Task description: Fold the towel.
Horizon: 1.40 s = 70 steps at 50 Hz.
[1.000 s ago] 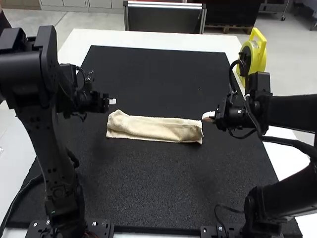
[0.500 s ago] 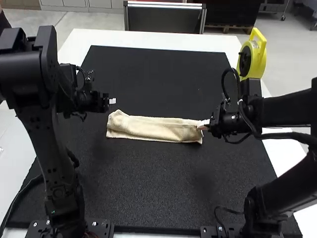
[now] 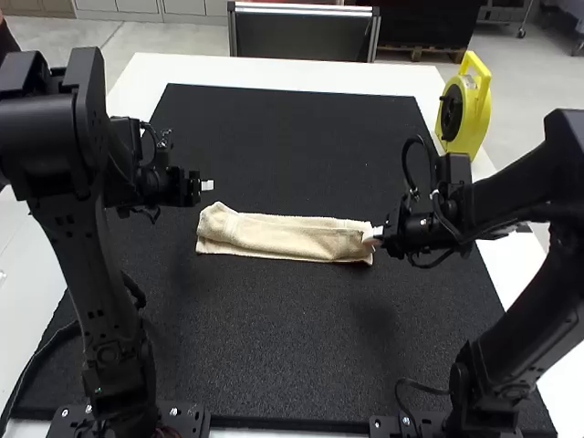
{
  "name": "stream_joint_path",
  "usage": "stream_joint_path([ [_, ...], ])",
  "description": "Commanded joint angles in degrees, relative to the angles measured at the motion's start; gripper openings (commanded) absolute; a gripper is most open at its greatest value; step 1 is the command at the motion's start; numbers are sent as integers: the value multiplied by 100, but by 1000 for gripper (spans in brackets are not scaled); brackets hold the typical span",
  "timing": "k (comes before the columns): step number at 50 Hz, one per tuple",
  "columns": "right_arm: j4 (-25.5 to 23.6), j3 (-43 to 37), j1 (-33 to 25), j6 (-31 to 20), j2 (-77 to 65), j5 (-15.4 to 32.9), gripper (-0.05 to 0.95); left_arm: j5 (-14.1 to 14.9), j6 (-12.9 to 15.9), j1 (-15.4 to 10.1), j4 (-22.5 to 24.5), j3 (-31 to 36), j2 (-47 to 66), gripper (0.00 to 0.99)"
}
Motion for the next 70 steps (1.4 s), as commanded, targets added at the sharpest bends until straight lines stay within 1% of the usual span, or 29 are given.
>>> stream_joint_path([
  [1, 162, 1, 70, -71, 157, 69, -20, -23, -21, 28, 41, 77, -202, 931],
  [33, 1067, 493, 35, -62, 1247, 227, -20, -6, 14, 46, 24, 51, -202, 931],
  [43, 1120, 678, 26, -71, 1572, 245, -20, 3, 32, 72, 24, 42, -202, 931],
  [51, 1269, 784, 8, -62, 1800, 280, -20, 3, 32, 81, 24, 42, -202, 930],
  [61, 1480, 951, -97, -80, 2152, 324, -20, 3, 32, 81, 33, 51, -202, 931],
  [68, 1541, 1021, -220, -132, 2275, 315, -18, 3, 40, 81, 33, 51, -193, 931],
  [69, 1541, 1030, -220, -150, 2275, 306, -15, 3, 40, 90, 33, 51, -202, 931],
  [70, 1541, 1038, -238, -150, 2266, 298, 25, 3, 40, 81, 41, 51, -202, 931],
])
